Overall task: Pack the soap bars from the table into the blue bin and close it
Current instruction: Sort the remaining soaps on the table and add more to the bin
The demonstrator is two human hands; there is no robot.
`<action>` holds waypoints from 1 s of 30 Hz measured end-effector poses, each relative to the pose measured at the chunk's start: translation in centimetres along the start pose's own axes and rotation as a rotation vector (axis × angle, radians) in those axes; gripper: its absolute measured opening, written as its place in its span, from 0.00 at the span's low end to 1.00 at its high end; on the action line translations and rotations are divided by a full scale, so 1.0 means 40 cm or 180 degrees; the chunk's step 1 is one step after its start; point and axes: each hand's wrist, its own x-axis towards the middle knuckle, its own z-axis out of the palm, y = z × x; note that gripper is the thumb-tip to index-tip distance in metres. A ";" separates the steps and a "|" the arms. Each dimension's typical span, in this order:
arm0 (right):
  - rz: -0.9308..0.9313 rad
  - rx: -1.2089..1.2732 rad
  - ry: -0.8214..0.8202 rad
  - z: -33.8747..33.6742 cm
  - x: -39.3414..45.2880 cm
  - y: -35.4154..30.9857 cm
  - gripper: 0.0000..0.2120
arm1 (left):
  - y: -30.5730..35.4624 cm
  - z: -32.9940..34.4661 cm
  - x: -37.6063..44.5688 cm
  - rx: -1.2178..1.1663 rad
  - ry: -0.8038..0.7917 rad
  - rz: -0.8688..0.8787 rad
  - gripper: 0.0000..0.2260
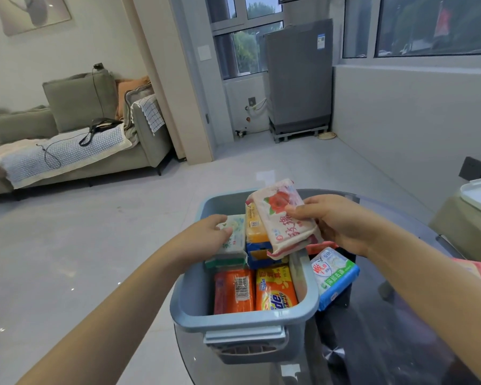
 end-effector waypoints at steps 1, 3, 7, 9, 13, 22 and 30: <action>-0.0004 -0.0077 0.0018 0.008 0.002 -0.004 0.11 | -0.005 0.000 0.000 -0.0388 0.0098 -0.0005 0.19; -0.0019 -0.0256 0.0069 0.033 0.015 -0.017 0.11 | -0.015 -0.003 0.003 -0.1209 0.0439 -0.0024 0.17; 0.0064 -0.0532 0.0214 0.120 0.077 -0.043 0.15 | -0.021 -0.017 0.002 -0.2074 0.0834 0.0044 0.11; 0.0114 -0.0534 0.0256 0.172 0.113 -0.048 0.18 | -0.027 -0.024 0.002 -0.2209 0.0797 0.0186 0.12; 0.0112 -0.0554 0.0336 0.241 0.174 -0.043 0.20 | -0.056 -0.039 0.006 -0.2028 0.0927 0.0311 0.13; -0.0685 -0.3645 0.0710 0.280 0.192 -0.031 0.23 | -0.090 -0.029 0.023 -0.0681 0.0942 0.0434 0.14; -0.0580 -0.4167 0.0761 0.239 0.189 -0.001 0.29 | -0.108 0.002 0.032 -0.0109 0.1008 0.0529 0.19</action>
